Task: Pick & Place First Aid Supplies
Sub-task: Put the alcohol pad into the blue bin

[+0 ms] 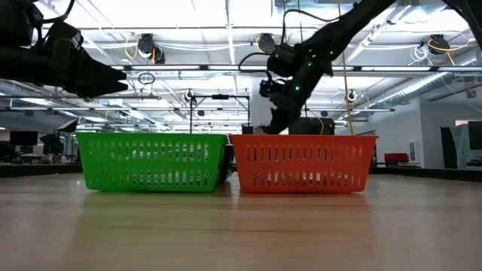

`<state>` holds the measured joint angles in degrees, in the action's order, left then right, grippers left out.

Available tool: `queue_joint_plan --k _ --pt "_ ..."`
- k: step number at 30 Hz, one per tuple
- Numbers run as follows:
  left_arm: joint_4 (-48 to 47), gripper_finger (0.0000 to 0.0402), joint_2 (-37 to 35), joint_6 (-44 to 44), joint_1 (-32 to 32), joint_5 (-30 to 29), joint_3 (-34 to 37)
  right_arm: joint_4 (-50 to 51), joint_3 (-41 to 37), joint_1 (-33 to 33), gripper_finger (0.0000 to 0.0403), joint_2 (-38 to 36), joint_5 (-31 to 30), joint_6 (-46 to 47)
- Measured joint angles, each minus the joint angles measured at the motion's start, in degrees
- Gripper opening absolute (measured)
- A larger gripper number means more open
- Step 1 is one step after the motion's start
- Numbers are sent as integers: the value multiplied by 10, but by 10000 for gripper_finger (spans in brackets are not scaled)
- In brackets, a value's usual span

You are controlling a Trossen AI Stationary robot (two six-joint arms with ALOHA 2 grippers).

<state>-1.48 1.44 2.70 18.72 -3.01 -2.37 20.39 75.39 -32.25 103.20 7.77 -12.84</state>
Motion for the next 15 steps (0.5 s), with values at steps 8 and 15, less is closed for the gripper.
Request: queue_joint_plan --k 8,15 --pt "0 365 0 0 0 0 0 56 0 62 0 -28 25 -39" --pt "0 365 0 0 0 0 0 119 0 130 0 -65 46 -81"
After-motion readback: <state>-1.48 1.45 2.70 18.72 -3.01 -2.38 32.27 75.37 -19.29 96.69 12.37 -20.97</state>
